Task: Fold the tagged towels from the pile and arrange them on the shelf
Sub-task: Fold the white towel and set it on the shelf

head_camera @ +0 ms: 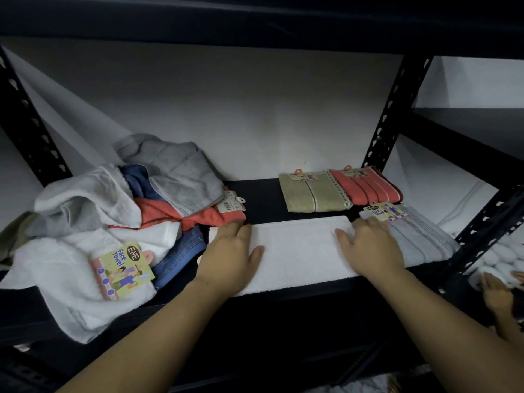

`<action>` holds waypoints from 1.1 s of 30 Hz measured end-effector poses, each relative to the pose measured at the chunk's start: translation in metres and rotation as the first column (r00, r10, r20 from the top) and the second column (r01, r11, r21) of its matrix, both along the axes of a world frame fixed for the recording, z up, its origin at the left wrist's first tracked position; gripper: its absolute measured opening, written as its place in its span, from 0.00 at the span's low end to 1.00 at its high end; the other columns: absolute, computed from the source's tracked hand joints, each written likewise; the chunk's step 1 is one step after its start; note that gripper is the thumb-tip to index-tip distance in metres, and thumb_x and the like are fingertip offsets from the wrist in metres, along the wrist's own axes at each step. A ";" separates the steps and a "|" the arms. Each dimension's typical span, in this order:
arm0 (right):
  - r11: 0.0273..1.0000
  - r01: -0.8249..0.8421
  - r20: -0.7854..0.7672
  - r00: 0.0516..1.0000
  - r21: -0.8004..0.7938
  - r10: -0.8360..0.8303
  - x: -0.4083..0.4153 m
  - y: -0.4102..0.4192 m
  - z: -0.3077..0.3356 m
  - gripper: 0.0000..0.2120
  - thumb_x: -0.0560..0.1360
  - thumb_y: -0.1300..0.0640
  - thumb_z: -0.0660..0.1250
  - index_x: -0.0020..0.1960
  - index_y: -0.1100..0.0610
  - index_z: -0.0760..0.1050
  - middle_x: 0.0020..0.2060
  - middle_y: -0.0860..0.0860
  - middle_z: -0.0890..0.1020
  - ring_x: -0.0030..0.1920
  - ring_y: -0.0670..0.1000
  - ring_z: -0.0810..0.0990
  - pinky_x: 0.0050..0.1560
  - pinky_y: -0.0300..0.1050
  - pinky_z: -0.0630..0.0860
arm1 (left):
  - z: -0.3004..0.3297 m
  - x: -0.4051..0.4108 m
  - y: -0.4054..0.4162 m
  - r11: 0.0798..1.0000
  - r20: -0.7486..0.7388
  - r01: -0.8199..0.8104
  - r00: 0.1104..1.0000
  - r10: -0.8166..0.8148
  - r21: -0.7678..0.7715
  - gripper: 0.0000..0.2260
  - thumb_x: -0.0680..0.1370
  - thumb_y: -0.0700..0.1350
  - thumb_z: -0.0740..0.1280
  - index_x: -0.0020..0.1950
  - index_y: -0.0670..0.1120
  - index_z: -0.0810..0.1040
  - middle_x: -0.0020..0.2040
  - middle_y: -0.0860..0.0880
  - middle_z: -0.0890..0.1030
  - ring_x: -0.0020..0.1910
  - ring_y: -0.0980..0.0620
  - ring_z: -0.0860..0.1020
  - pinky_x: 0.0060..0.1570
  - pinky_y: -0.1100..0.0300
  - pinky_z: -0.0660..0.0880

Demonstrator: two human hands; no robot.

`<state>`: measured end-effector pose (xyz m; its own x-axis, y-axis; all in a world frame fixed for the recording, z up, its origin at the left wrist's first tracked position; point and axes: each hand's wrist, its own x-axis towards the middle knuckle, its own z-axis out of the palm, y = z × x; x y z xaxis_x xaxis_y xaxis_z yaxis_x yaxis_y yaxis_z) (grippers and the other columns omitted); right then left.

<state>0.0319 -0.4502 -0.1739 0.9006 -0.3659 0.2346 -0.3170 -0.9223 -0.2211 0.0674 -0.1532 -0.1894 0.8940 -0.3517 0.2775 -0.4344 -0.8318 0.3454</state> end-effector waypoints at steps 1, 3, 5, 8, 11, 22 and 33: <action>1.000 0.024 -0.054 0.998 0.016 -0.023 0.000 0.000 -0.002 0.25 0.82 0.40 0.61 0.61 0.62 0.77 0.62 0.59 0.77 0.64 0.62 0.73 0.55 0.57 0.77 | 0.001 0.000 -0.002 0.999 0.017 0.052 0.999 -0.052 -0.010 0.24 0.82 0.58 0.63 0.73 0.46 0.74 0.71 0.48 0.73 0.71 0.48 0.70 0.67 0.52 0.73; 0.997 0.052 -0.105 0.993 0.051 -0.047 0.001 -0.002 -0.006 0.24 0.82 0.41 0.62 0.62 0.62 0.76 0.62 0.60 0.75 0.64 0.62 0.73 0.55 0.58 0.77 | 0.002 0.000 -0.005 0.981 -0.002 0.189 0.982 -0.190 -0.035 0.20 0.81 0.58 0.65 0.68 0.48 0.78 0.68 0.50 0.76 0.69 0.51 0.71 0.67 0.52 0.73; 0.990 0.060 -0.077 0.996 0.127 -0.050 0.006 -0.003 -0.006 0.22 0.82 0.43 0.64 0.61 0.62 0.76 0.60 0.61 0.77 0.62 0.63 0.76 0.53 0.57 0.78 | 0.001 0.001 -0.008 0.946 -0.033 0.323 0.946 -0.324 -0.018 0.19 0.81 0.58 0.65 0.68 0.50 0.79 0.68 0.51 0.77 0.70 0.52 0.71 0.70 0.55 0.70; 0.980 0.008 -0.039 0.999 0.200 0.000 0.010 -0.005 -0.005 0.16 0.82 0.49 0.66 0.58 0.62 0.78 0.53 0.59 0.82 0.55 0.61 0.81 0.45 0.48 0.73 | 0.002 0.003 -0.011 0.917 -0.065 0.399 0.915 -0.398 -0.003 0.19 0.82 0.57 0.65 0.70 0.52 0.79 0.69 0.52 0.77 0.70 0.54 0.72 0.71 0.61 0.67; 0.966 -0.049 -0.017 0.998 0.255 0.056 0.007 -0.010 -0.001 0.13 0.82 0.49 0.66 0.54 0.60 0.77 0.47 0.56 0.81 0.51 0.60 0.80 0.42 0.47 0.69 | 0.002 0.008 -0.012 0.909 -0.068 0.415 0.908 -0.412 0.031 0.20 0.81 0.58 0.64 0.71 0.53 0.78 0.66 0.53 0.77 0.67 0.54 0.73 0.69 0.58 0.69; 0.698 -0.295 0.200 0.955 0.652 0.217 -0.020 -0.037 0.083 0.18 0.75 0.57 0.75 0.58 0.38 0.76 0.49 0.50 0.84 0.48 0.54 0.85 0.46 0.52 0.80 | 0.007 0.023 -0.055 0.841 -0.072 0.530 0.848 -0.525 0.107 0.23 0.78 0.60 0.64 0.73 0.62 0.74 0.53 0.54 0.68 0.52 0.54 0.66 0.58 0.59 0.70; 0.585 -0.447 0.260 0.889 0.677 0.378 -0.014 -0.021 0.113 0.11 0.75 0.62 0.76 0.53 0.47 0.84 0.45 0.46 0.85 0.47 0.47 0.84 0.47 0.41 0.79 | 0.009 0.025 -0.079 0.832 -0.095 0.554 0.830 -0.550 0.015 0.22 0.79 0.60 0.67 0.73 0.60 0.74 0.56 0.55 0.70 0.55 0.55 0.67 0.60 0.61 0.69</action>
<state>0.0179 -0.4717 -0.0611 0.9881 -0.0418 0.1479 0.1074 -0.5004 -0.8591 0.0927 -0.2318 -0.1807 0.5666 -0.8028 0.1857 -0.7966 -0.4759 0.3728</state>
